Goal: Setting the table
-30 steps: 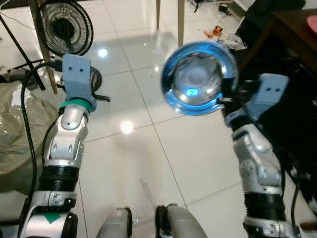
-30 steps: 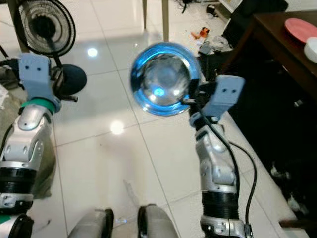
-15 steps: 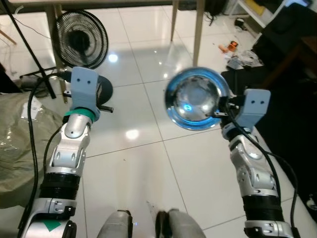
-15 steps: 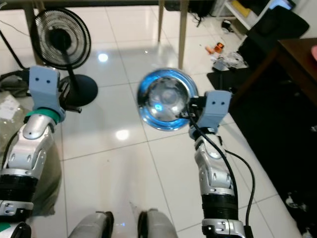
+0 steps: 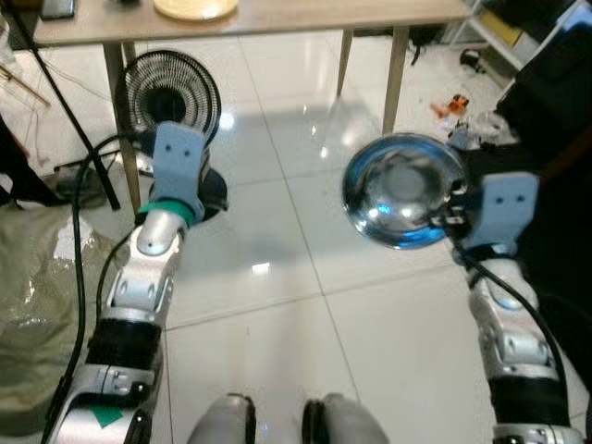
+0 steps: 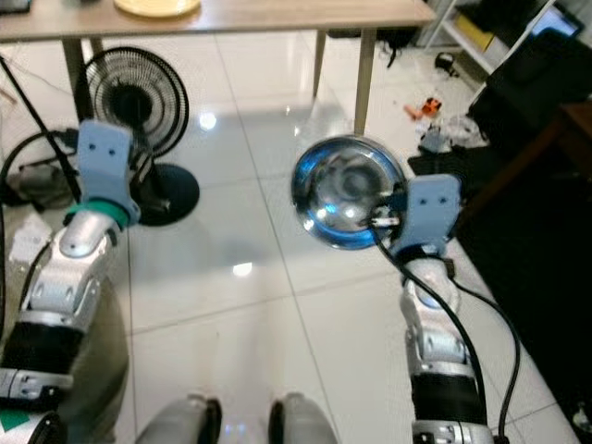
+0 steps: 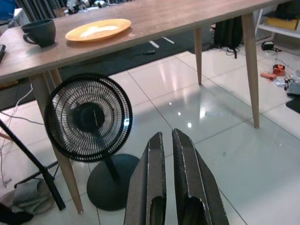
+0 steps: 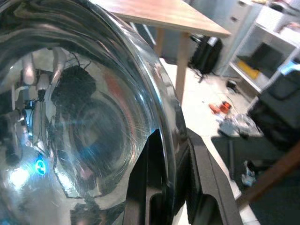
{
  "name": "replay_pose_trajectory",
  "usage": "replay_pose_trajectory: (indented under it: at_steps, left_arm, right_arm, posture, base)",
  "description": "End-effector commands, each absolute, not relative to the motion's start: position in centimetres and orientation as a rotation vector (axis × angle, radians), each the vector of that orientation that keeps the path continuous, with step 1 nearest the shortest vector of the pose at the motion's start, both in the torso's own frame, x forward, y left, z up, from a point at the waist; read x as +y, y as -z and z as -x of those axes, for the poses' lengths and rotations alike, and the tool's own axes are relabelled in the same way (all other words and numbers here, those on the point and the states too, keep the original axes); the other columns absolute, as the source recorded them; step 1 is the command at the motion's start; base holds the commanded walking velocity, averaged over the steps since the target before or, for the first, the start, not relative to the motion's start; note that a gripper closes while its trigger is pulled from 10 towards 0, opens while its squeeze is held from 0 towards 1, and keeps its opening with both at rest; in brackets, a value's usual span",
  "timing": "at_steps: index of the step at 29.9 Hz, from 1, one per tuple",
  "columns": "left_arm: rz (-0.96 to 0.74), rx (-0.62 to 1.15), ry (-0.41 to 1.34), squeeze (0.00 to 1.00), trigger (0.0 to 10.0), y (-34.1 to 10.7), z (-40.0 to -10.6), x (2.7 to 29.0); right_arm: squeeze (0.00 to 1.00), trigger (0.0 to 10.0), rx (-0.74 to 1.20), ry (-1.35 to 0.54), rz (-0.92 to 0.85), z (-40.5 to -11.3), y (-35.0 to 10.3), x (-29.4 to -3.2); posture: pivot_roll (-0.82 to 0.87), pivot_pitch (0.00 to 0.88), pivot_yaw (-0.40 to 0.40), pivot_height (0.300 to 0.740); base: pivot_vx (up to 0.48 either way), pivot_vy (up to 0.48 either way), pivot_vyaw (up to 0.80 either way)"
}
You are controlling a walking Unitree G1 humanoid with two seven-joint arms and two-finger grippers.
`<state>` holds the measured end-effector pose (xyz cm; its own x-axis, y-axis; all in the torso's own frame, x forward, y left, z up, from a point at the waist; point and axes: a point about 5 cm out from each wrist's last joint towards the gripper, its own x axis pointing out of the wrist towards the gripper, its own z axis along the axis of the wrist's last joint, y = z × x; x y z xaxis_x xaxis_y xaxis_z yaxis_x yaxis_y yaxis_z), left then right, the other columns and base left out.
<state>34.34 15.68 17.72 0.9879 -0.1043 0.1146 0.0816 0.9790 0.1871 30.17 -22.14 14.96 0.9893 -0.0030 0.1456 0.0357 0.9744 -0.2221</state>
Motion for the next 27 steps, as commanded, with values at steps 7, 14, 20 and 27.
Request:
replay_pose_trajectory:
  at_steps: [7, 14, 20, 27]
  left_arm:
    - [-0.180, -0.128, 0.138, 0.00, 10.0, -17.94, -34.43, 14.64]
    - [-0.175, -0.137, 0.142, 0.00, 10.0, -18.19, -34.38, 14.43]
    - [-0.169, -0.143, 0.144, 0.00, 10.0, -18.26, -34.30, 14.27]
    - [-0.168, -0.142, 0.141, 0.00, 10.0, -18.24, -34.25, 14.25]
  right_arm:
    - [0.00, 10.0, -0.214, -0.091, 0.319, -29.55, -16.07, -21.71]
    - [0.00, 10.0, -0.222, -0.058, 0.298, -29.93, -16.46, -22.04]
    - [0.00, 10.0, -0.222, -0.046, 0.271, -30.13, -16.44, -21.84]
    - [0.00, 10.0, -0.205, 0.025, 0.222, -30.51, -16.37, -22.39]
  posture:
    - [0.02, 0.069, 0.027, 0.740]
    - [0.02, 0.072, 0.023, 0.740]
    - [0.03, 0.076, 0.020, 0.740]
    - [0.03, 0.080, 0.013, 0.740]
  base:
    - [0.463, 0.000, 0.00]
    - [0.464, 0.000, 0.00]
    - [0.463, 0.000, 0.00]
    - [0.465, 0.000, 0.00]
